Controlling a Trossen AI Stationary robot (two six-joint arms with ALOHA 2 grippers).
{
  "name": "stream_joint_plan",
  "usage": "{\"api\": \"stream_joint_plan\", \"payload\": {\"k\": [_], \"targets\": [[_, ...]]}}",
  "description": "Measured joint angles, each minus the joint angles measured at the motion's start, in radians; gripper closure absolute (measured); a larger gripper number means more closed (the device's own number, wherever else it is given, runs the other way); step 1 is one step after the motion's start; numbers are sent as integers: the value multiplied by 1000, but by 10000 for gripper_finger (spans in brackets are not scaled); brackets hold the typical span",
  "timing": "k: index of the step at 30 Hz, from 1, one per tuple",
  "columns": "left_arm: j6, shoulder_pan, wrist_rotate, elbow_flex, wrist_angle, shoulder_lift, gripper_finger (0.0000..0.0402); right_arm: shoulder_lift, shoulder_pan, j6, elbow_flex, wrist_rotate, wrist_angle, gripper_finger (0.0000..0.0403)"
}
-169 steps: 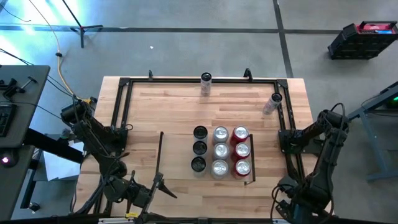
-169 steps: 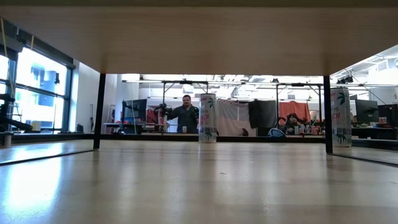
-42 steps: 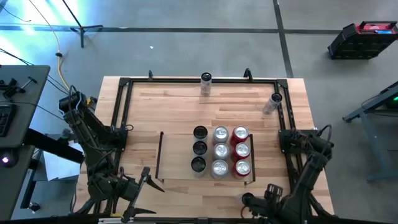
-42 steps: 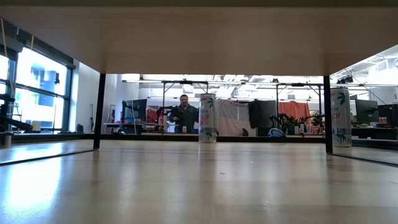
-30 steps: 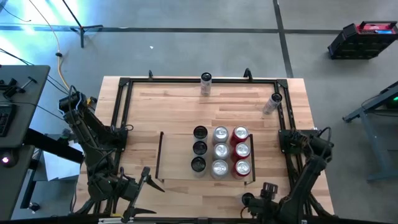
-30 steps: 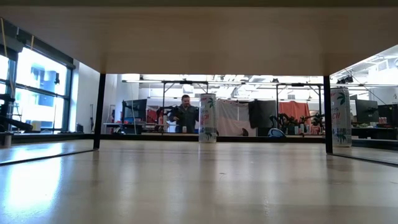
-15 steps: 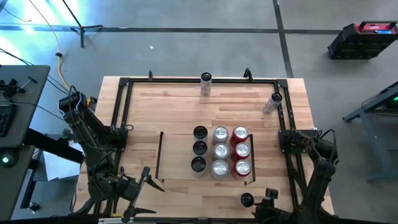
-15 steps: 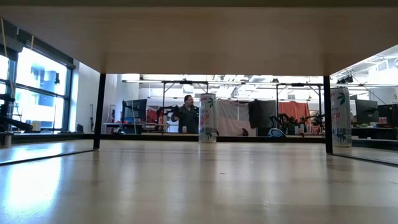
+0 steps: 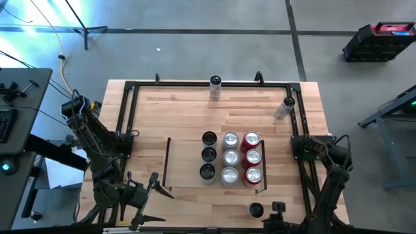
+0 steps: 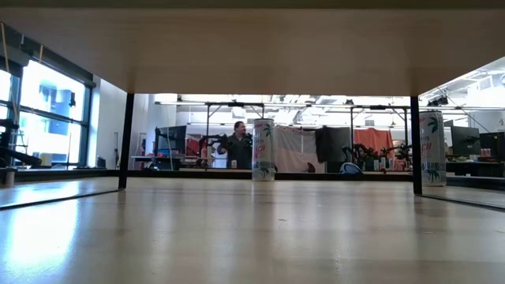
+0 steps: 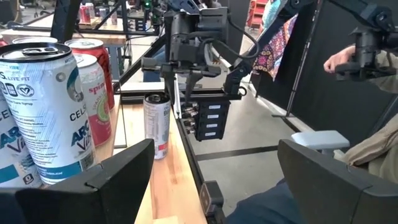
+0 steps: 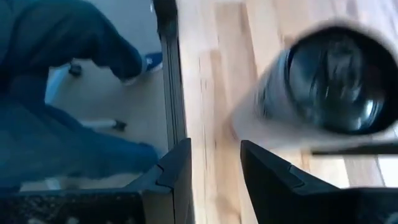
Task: Place canned beverage on shelf
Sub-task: Put the bottom white-pink soda can on the shelf
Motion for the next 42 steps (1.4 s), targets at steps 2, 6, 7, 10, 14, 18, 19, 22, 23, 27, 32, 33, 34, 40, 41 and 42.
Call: {"api": "stream_joint_plan", "payload": {"k": [2, 6, 7, 10, 14, 18, 19, 22, 23, 27, 32, 33, 34, 40, 41, 42], "targets": [[0, 0, 0, 0, 1, 1, 71, 0, 10, 26, 0, -23, -34, 281], [28, 2, 1, 0, 50, 33, 71, 3, 19, 112, 0, 4, -152, 281], [39, 1, 1, 0, 67, 45, 71, 7, 18, 131, 0, 18, -172, 281], [62, 1, 2, 0, 107, 76, 71, 12, 10, 134, 0, 51, -186, 281], [45, 1, 2, 0, 107, 95, 71, 32, 7, 132, 0, 58, -180, 281], [35, 1, 2, 0, 108, 109, 71, 61, 3, 112, 0, 57, -135, 281], [35, 1, 2, 0, 114, 113, 71, 65, 2, 105, 0, 57, -116, 281], [35, 1, 1, 0, 130, 130, 71, 67, -6, 70, 0, 78, -56, 281], [35, 2, 1, 0, 131, 137, 71, 67, -10, 61, 0, 92, -37, 281], [33, 10, 2, 0, 129, 170, 71, 68, -23, -10, 0, 138, 53, 281], [9, 26, 6, 0, 130, 195, 71, 65, -24, -25, 0, -22, 55, 281], [9, 26, 6, 0, 130, 196, 71, 65, -23, -10, 0, -47, 35, 281], [9, 28, 6, 0, 130, 196, 71, 65, -19, 7, 0, -66, 4, 281], [-31, 42, 13, 0, 123, 196, 71, 67, -14, 140, -41, 9, -137, 281], [-39, 47, 22, 0, 117, 196, 71, 67, -17, 142, -52, 18, -126, 281], [-46, 50, 35, 0, 114, 196, 71, 67, -19, 140, -66, 27, -108, 281]]}}
